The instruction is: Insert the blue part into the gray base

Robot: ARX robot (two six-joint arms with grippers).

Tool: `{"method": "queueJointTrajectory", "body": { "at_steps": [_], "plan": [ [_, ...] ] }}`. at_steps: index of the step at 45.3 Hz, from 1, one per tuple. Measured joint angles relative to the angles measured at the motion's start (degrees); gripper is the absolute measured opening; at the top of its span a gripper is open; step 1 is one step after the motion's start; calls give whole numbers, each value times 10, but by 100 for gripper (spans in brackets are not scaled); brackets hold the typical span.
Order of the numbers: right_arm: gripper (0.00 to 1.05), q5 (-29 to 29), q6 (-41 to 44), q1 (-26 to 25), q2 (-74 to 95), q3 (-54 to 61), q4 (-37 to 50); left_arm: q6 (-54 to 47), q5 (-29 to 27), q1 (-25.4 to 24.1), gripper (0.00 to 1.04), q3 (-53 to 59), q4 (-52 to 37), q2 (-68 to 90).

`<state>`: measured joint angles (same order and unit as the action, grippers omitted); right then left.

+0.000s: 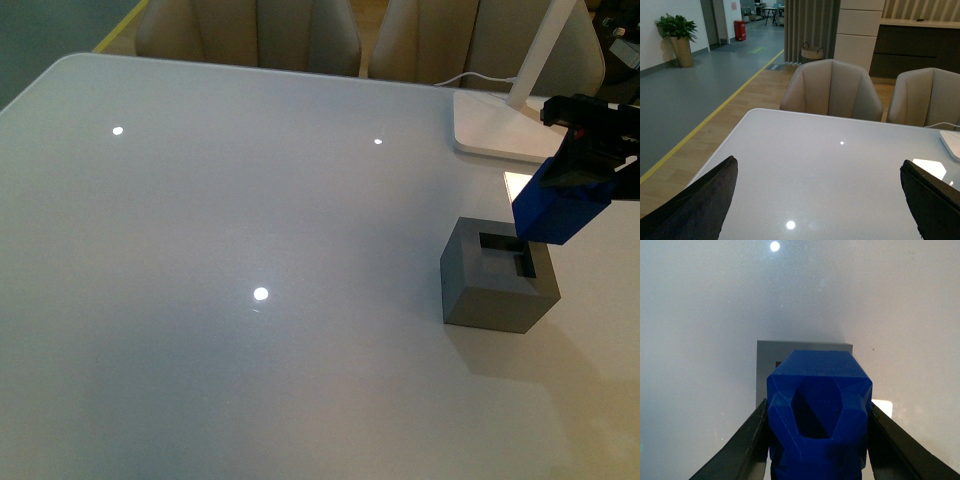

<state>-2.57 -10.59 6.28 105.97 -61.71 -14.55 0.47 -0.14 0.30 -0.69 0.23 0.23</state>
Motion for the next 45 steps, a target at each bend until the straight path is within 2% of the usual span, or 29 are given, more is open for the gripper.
{"method": "queueJointTrajectory", "body": {
  "at_steps": [23, 45],
  "plan": [
    [45, 6, -37, 39, 16, 12, -10, 0, 0, 0, 97, 0, 0, 0],
    [45, 15, -49, 42, 40, -15, -25, 0, 0, 0, 97, 0, 0, 0]
  ]
}}
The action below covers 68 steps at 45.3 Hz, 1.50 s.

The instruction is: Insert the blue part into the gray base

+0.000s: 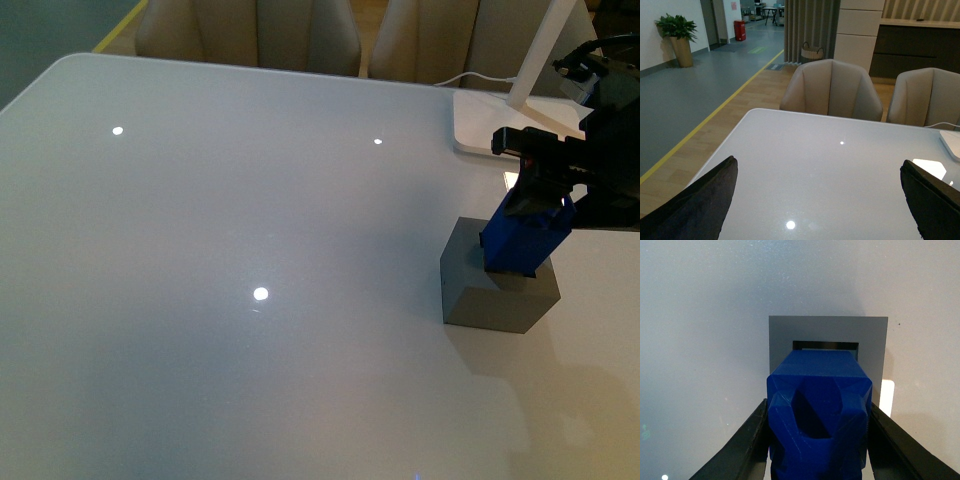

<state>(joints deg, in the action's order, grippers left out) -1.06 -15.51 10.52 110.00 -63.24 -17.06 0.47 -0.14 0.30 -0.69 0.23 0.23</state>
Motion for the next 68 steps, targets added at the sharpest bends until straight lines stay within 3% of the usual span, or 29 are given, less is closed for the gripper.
{"method": "queueJointTrajectory", "body": {
  "at_steps": [68],
  "plan": [
    [45, 23, 3, 3, 14, 4, 21, 0, 0, 0, 97, 0, 0, 0]
  ]
}}
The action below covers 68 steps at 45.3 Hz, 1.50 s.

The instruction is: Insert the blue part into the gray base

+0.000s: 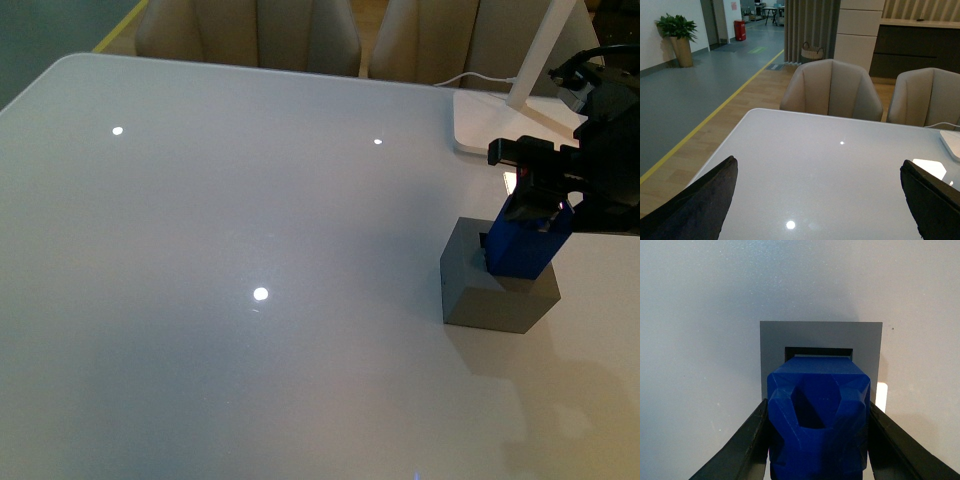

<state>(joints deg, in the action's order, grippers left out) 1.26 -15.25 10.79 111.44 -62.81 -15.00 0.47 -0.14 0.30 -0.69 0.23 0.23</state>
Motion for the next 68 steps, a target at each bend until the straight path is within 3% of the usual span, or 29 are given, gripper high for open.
{"method": "queueJointTrajectory", "body": {
  "at_steps": [24, 40, 52, 65, 68],
  "plan": [
    [45, 3, -2, 5, 10, 0, 7, 0, 0, 0, 97, 0, 0, 0],
    [97, -3, -2, 4, 8, 0, 2, 0, 0, 0, 97, 0, 0, 0],
    [96, -18, 7, -9, -74, 31, 19, 0, 0, 0, 97, 0, 0, 0],
    [96, 11, 23, 2, -347, 163, 125, 0, 0, 0, 97, 0, 0, 0],
    [88, 68, 59, 12, -418, 227, 248, 0, 0, 0, 97, 0, 0, 0]
  ]
}}
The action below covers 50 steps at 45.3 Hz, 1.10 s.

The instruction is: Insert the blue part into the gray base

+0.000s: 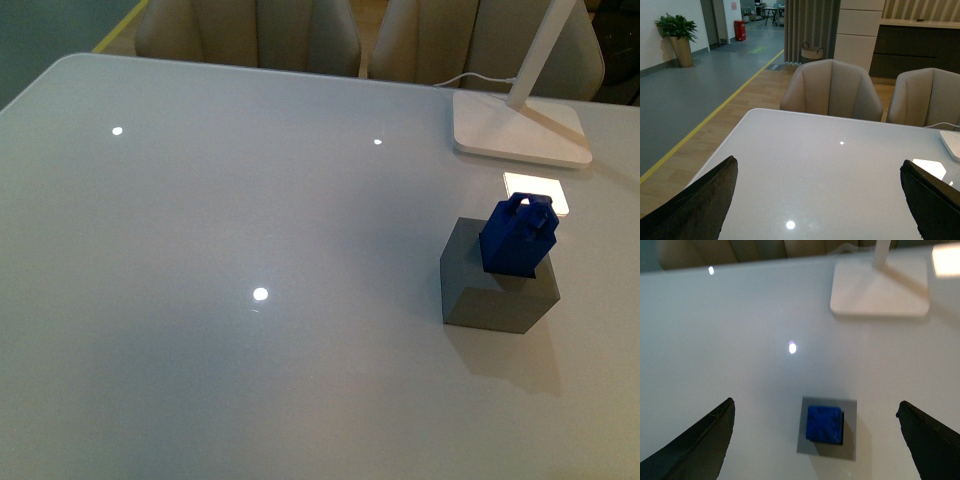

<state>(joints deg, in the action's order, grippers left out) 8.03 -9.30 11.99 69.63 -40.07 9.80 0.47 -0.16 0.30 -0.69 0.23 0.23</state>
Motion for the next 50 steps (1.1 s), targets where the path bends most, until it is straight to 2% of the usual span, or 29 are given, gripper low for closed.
{"method": "queueJointTrajectory", "body": {
  "at_steps": [4, 6, 15, 17, 21, 26, 28, 32, 50],
  "plan": [
    [72, 23, 50, -7, -63, 92, 193, 0, 0, 0, 97, 0, 0, 0],
    [63, 21, 64, -16, -81, 132, 250, 0, 0, 0, 97, 0, 0, 0],
    [30, -5, 83, -43, -130, 229, 285, 0, 0, 0, 97, 0, 0, 0],
    [17, -13, 86, -52, -154, 251, 286, 0, 0, 0, 97, 0, 0, 0],
    [2, -23, 88, -61, -182, 276, 286, 0, 0, 0, 97, 0, 0, 0],
    [2, -34, 90, -70, -216, 302, 280, 0, 0, 0, 97, 0, 0, 0],
    [2, -69, 90, -94, -235, 315, 272, 0, 0, 0, 97, 0, 0, 0],
    [2, -75, 90, -116, -263, 331, 260, 0, 0, 0, 97, 0, 0, 0],
    [2, -80, 91, -118, -396, 382, 180, 0, 0, 0, 97, 0, 0, 0]
  ]
}}
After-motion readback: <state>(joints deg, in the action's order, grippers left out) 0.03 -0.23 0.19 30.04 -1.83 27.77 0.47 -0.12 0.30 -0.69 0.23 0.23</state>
